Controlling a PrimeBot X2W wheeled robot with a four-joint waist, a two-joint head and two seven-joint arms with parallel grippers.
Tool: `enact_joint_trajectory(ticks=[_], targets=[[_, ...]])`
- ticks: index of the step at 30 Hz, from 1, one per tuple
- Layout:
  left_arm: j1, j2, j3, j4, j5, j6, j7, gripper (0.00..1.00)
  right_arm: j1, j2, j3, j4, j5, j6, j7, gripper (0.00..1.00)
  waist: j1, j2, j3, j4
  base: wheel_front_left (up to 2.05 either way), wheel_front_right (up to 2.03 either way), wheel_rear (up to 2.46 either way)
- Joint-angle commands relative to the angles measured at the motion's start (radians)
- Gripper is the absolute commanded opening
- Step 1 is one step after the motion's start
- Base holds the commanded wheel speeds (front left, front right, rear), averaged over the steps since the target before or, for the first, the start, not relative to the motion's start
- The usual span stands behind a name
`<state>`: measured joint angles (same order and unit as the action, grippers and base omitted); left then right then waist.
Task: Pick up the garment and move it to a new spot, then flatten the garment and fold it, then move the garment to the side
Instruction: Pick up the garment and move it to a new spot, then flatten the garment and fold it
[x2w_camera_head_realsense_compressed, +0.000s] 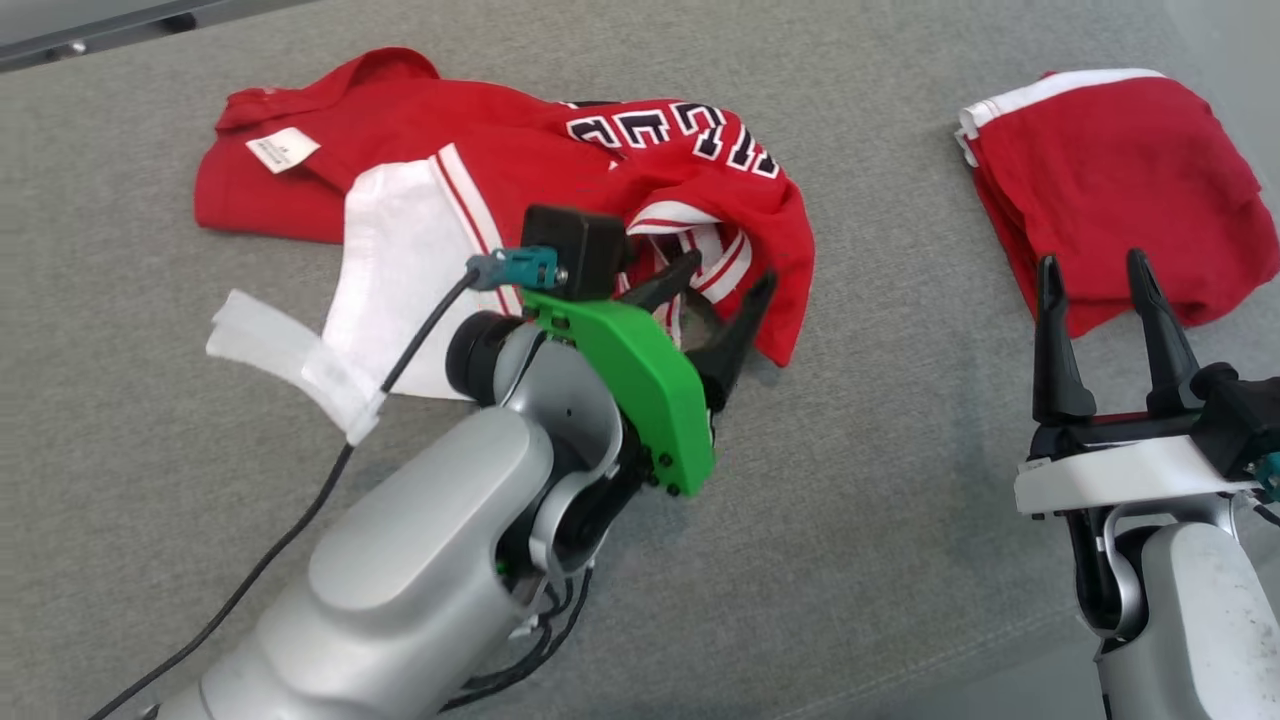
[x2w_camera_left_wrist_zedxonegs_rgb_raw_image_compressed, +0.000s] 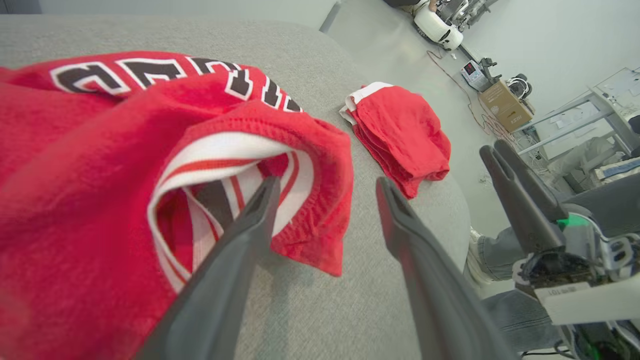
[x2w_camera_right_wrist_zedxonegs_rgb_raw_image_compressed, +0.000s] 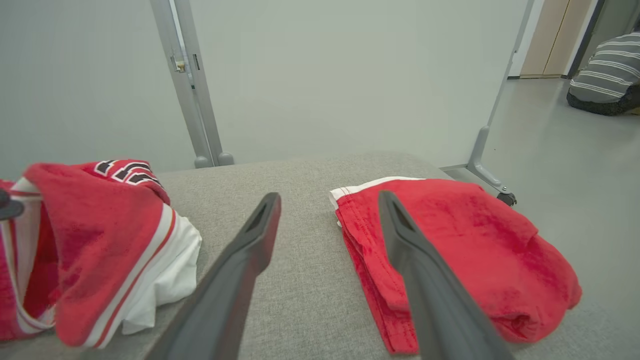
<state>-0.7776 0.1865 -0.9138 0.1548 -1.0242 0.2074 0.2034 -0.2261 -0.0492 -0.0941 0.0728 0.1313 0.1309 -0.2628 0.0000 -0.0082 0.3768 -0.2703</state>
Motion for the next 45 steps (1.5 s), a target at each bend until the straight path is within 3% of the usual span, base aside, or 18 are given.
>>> enact_joint_trajectory(ticks=[1,6,12,29,35,36,37,40,45], targets=[[0.026,0.032,-0.009,-0.044,0.018,0.011,0.002,1.00,0.016,-0.003,-0.008,-0.006,-0.012,0.000,-0.003,1.00,0.0000,0.0082,-0.041,0.072,0.00,0.00,0.00],[0.099,0.166,0.035,-0.131,0.033,0.078,-0.014,1.00,0.017,-0.003,-0.015,-0.016,-0.048,0.000,-0.003,1.00,0.0000,0.0082,-0.053,0.129,0.00,0.00,0.00],[0.123,0.274,0.051,-0.021,0.063,0.119,0.000,1.00,0.010,-0.003,-0.002,-0.015,-0.072,0.000,-0.003,1.00,0.0000,0.0082,-0.056,0.163,0.00,0.00,0.00],[-0.008,0.210,0.004,0.302,0.067,0.032,0.058,1.00,0.018,-0.003,-0.003,-0.014,-0.091,0.000,-0.003,1.00,0.0000,0.0082,-0.050,0.129,0.00,0.00,0.00],[0.021,0.206,-0.042,0.382,0.050,-0.004,0.140,1.00,0.011,-0.003,0.004,-0.008,-0.073,0.000,-0.003,1.00,0.0000,0.0082,-0.043,0.100,0.00,0.00,0.00],[0.036,0.201,-0.045,0.385,0.034,-0.021,0.149,0.32,0.008,-0.003,0.004,-0.010,-0.069,0.000,-0.003,1.00,0.0000,0.0082,-0.042,0.094,0.00,0.00,0.00],[0.052,0.191,-0.044,0.379,0.020,-0.040,0.154,0.00,0.007,-0.003,0.003,-0.012,-0.067,0.000,-0.003,1.00,0.0000,0.0082,-0.041,0.090,0.00,0.00,0.00],[0.072,0.158,-0.031,0.328,-0.035,-0.083,0.168,0.00,0.016,-0.003,-0.018,-0.011,-0.051,0.000,-0.003,1.00,0.0000,0.0082,-0.040,0.087,0.00,0.00,0.00],[0.076,0.137,-0.020,0.164,-0.081,-0.096,0.188,0.00,0.036,-0.003,-0.026,-0.001,-0.033,0.000,-0.003,1.00,0.0000,0.0082,-0.045,0.087,0.00,0.00,0.00]])
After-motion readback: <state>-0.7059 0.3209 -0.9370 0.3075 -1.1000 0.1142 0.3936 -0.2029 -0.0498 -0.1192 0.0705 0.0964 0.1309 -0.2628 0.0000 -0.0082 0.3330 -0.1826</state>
